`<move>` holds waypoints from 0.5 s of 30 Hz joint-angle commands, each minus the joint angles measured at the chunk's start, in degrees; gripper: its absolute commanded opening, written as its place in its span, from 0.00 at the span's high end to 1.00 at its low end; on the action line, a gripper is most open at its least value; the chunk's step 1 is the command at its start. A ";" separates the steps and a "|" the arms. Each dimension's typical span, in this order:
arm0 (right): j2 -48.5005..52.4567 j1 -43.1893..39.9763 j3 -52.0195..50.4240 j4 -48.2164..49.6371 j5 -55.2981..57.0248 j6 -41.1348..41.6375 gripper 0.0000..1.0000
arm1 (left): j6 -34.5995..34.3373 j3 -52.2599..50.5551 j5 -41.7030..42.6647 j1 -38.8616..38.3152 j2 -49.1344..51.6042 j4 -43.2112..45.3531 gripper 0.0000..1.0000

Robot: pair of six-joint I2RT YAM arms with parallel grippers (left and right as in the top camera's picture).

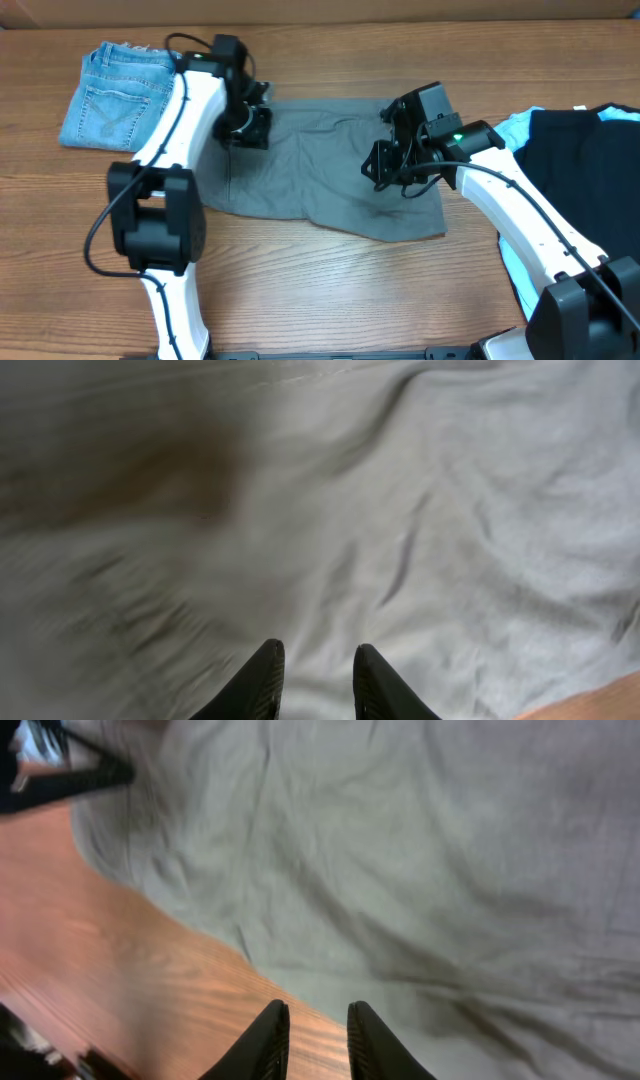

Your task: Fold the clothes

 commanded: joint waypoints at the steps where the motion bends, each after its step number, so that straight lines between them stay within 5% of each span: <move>1: 1.33 -0.20 0.31 1.64 1.60 7.69 0.75 | -3.28 1.44 -1.03 3.54 -3.96 -2.60 0.71; 8: 7.96 -4.07 0.28 2.89 9.94 10.78 0.75 | -3.02 -8.28 -1.14 4.22 -3.72 -1.22 0.79; 15: 16.85 -10.60 0.28 6.60 5.79 10.80 0.83 | -5.70 -19.67 -5.64 4.31 -3.72 5.31 0.83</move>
